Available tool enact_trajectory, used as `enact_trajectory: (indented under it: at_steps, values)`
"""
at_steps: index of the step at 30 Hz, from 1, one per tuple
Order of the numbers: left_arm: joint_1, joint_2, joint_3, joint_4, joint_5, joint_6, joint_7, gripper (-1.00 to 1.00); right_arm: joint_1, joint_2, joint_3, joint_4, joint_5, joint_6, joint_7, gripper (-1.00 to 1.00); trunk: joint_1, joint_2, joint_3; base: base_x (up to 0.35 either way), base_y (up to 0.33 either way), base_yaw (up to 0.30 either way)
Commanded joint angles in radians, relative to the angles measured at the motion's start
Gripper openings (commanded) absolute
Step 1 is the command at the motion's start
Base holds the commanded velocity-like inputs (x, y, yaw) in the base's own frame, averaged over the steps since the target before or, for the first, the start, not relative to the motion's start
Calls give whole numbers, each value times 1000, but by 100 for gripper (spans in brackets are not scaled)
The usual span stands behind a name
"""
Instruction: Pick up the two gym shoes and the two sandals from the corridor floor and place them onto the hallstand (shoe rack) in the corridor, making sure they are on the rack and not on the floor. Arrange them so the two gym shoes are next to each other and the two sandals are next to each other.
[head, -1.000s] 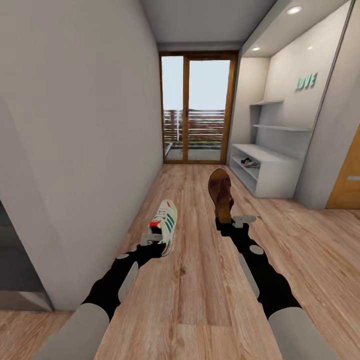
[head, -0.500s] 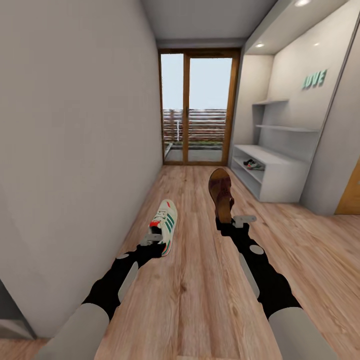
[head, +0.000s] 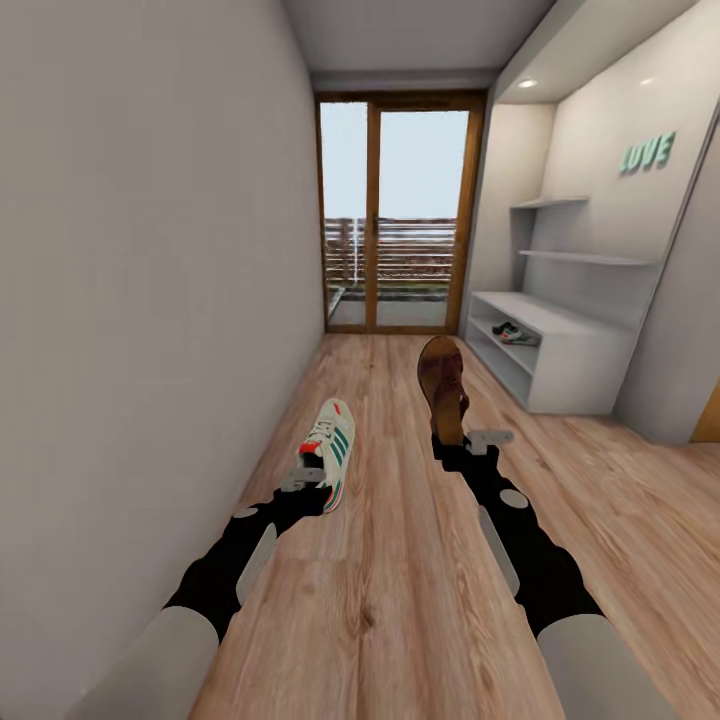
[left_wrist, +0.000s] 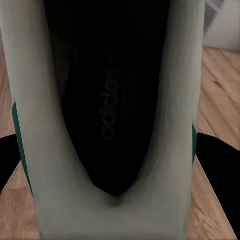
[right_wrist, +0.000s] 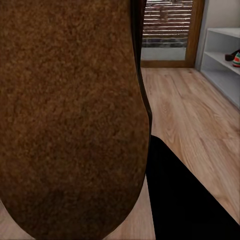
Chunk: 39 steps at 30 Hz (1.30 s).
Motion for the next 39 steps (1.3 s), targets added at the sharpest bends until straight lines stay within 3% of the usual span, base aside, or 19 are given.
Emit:
enact_trajectory:
  at_steps: [1,39]
  values:
    - [0,0,0,-1,11,7,0,-100,0,0,0,-2,-8,6,-1,-100,0,0,-1,347,0,0]
    - [0,0,0,-2,11,7,0,-100,0,0,2,1,-5,6,-1,-100,0,0,-1,346,0,0]
